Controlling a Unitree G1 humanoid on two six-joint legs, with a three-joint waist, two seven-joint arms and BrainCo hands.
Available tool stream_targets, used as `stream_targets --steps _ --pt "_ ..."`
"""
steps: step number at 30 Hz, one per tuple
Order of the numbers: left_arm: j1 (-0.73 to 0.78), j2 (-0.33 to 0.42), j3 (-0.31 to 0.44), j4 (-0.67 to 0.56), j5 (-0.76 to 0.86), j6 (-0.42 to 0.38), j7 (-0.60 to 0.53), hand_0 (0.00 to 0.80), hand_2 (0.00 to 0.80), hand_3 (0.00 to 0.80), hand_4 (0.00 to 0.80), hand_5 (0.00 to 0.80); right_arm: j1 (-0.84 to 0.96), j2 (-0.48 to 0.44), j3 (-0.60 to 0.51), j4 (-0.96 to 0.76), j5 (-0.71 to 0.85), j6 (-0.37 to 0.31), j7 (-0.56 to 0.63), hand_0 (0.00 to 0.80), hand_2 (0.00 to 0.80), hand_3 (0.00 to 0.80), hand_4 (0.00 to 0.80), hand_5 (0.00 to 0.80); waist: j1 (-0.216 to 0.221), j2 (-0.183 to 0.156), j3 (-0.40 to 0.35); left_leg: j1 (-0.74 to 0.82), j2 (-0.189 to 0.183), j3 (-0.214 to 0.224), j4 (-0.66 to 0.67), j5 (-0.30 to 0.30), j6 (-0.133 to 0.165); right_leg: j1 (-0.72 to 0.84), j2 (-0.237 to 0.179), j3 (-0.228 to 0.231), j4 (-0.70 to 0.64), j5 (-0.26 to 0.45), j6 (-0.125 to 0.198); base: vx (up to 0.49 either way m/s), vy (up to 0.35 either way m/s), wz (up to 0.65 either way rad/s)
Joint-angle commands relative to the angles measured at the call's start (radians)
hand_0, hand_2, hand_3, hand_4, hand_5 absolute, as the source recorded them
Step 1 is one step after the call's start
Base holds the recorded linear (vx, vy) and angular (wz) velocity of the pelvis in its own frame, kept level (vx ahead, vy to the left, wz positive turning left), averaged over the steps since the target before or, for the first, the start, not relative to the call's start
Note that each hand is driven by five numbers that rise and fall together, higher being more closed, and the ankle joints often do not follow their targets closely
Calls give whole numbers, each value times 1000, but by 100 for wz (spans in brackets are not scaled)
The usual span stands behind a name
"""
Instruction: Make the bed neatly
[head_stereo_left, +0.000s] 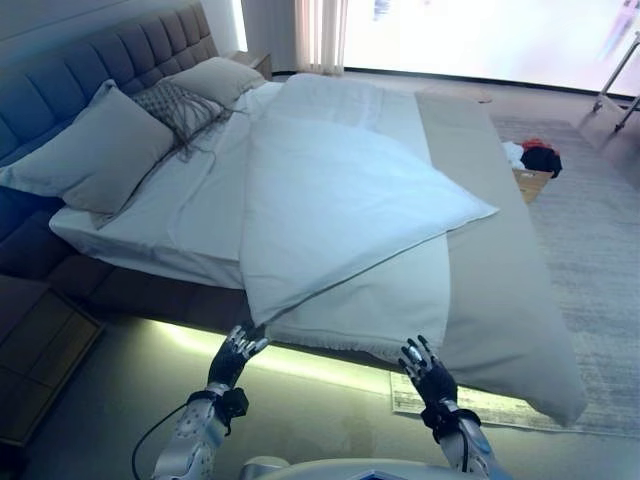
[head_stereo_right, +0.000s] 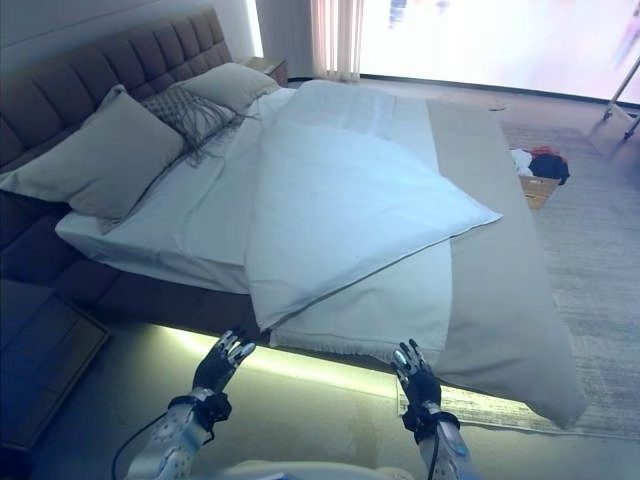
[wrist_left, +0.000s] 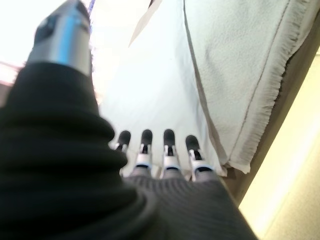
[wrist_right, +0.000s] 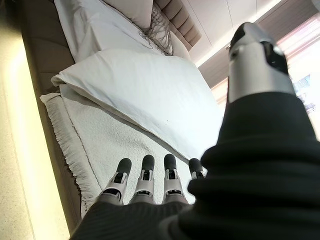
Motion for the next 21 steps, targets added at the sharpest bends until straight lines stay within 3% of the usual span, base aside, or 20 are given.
stream_targets --steps 1,15,18,21 --pt "-25 35 9 -86 -25 -38 -15 0 0 0 0 0 -33 0 -22 -60 -1 -12 33 0 0 0 0 0 -11 -40 9 -66 -14 -25 39 41 4 43 13 -97 -154 176 5 0 0 0" --pt "9 45 19 -93 20 -59 34 0 0 0 0 0 -4 -8 -38 -77 -17 15 57 0 0 0 0 0 -9 -51 24 -83 -8 -7 108 14 2 49 14 -100 -150 167 -7 3 -14 0" --pt "28 39 17 -92 38 -67 22 0 0 0 0 0 3 -23 -46 -77 -28 43 50 0 0 0 0 0 6 -58 28 -103 -27 -56 167 -20 -3 49 22 -87 -160 164 -11 31 -47 1" --pt "31 26 20 -94 26 -55 12 0 0 0 0 0 -12 -45 -55 -48 -9 46 37 0 0 0 0 0 38 -61 41 -182 -46 -102 284 -19 -13 37 17 -93 -172 177 -19 -30 -34 -8"
